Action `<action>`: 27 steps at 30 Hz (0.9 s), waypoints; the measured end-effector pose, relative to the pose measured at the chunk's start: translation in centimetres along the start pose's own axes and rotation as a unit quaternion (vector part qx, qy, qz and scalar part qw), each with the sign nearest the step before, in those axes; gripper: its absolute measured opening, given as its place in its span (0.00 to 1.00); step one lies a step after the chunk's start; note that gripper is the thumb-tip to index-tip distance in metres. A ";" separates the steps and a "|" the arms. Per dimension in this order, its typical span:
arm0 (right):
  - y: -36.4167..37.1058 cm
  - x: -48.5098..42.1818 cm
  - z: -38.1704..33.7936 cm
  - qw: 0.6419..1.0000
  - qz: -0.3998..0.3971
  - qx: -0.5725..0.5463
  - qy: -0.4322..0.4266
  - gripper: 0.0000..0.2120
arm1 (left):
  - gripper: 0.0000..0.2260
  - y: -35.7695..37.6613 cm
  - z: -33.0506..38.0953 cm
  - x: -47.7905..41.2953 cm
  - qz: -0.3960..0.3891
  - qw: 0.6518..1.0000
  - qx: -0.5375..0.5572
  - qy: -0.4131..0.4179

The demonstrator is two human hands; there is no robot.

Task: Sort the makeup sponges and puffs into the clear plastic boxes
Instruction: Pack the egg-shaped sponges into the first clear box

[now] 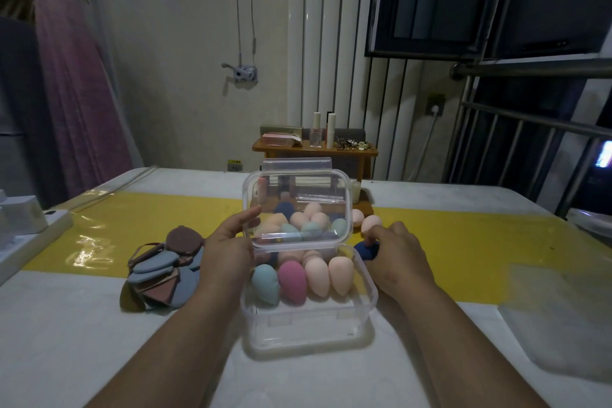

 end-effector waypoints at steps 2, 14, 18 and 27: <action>-0.5 0.1 -0.3 1.000 0.022 -0.001 -0.005 0.09 | 0.27 0.0 0.0 0.0 0.001 1.000 -0.001 0.001; -3.3 1.1 -0.8 0.994 0.060 -0.096 0.009 0.18 | 0.27 0.6 0.5 0.5 -0.009 1.000 0.011 0.000; -4.2 1.5 -1.1 0.988 0.079 -0.134 0.003 0.14 | 0.27 0.4 0.2 0.5 -0.001 1.000 0.025 -0.019; -6.4 2.5 -1.8 0.962 0.135 -0.237 -0.014 0.02 | 0.25 0.4 0.3 0.6 0.008 0.999 0.039 -0.030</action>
Point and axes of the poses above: each hand's wrist, its own x-axis away from the middle knuckle, its own y-axis out of the palm, z = x × y, the point moved 9 cm from there along -x, towards the middle knuckle, and after that the axes turned 3 degrees about x, right-handed, at the moved point
